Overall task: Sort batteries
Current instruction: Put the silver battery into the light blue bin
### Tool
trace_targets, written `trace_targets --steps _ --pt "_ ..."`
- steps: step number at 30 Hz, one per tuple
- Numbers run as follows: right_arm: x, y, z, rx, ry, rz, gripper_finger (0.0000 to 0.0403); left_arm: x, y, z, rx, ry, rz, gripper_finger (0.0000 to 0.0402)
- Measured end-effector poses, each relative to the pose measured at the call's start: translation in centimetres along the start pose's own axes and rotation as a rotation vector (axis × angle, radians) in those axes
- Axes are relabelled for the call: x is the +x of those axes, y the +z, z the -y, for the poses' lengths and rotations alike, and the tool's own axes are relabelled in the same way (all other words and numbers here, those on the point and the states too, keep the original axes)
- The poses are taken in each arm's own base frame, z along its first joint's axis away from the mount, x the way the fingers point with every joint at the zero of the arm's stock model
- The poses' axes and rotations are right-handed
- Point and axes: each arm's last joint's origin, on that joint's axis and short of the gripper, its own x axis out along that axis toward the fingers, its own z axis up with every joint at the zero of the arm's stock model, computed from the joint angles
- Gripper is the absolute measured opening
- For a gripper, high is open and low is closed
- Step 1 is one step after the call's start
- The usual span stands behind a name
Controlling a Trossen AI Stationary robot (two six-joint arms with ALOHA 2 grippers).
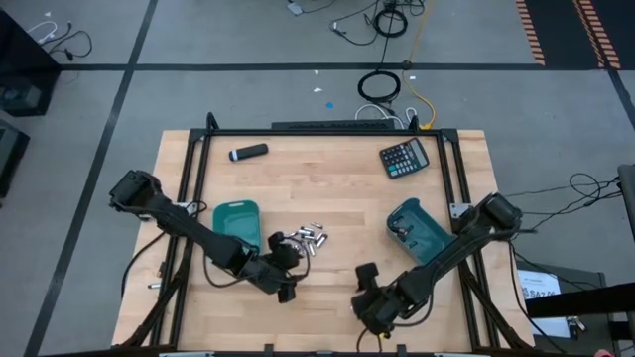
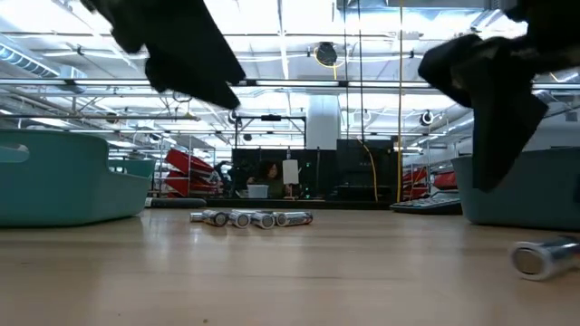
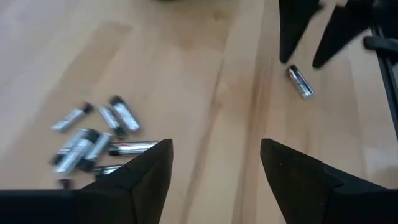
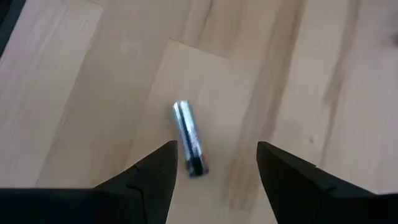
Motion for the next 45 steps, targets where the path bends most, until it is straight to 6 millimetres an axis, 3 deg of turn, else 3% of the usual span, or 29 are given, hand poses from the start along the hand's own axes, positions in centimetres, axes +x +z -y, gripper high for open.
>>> trace_targets --steps 4,7,11,14,18,23,29,34,40,42,45 --pt "0.3 0.1 -0.8 0.024 0.051 0.020 0.0210 -2.2 0.7 0.0 -0.006 0.016 0.056 0.0253" --pt "1.6 -0.8 -1.6 0.015 0.067 -0.022 0.0210 -3.4 1.0 0.0 -0.019 0.020 0.085 0.0253" --pt "4.0 -1.9 -2.3 0.011 0.110 -0.078 0.0209 -4.0 1.2 -0.1 -0.025 0.038 0.104 0.0253" --pt "4.7 -2.1 -2.4 0.023 0.072 -0.089 0.0197 -4.1 1.1 -0.1 -0.028 0.041 0.102 0.0253" --pt "4.7 -2.0 -2.1 -0.002 0.068 -0.081 0.0147 -4.1 0.9 -0.2 -0.032 0.050 0.084 0.0253" --pt "4.5 -1.9 -1.7 -0.057 0.072 -0.090 0.0029 -4.1 0.8 -0.1 -0.054 0.013 0.052 0.0253" --pt "4.2 -1.7 -1.0 -0.091 0.051 -0.078 0.0025 -3.9 0.8 -0.2 -0.064 -0.022 0.022 0.0253" --pt "2.2 -0.5 2.0 -0.113 -0.087 -0.008 0.0025 -4.7 1.0 0.3 0.006 0.135 0.197 0.0253" --pt "-0.2 3.1 7.1 -0.027 -0.207 0.226 0.0025 -7.3 1.2 0.3 0.069 0.218 0.294 0.0253" --pt "-0.8 4.1 8.8 -0.014 -0.244 0.306 0.0025 -7.5 1.3 0.4 0.063 0.215 0.304 0.0253" --pt "-3.3 5.9 11.4 0.011 -0.339 0.480 0.0025 -7.5 1.5 0.6 0.081 0.198 0.314 0.0253"
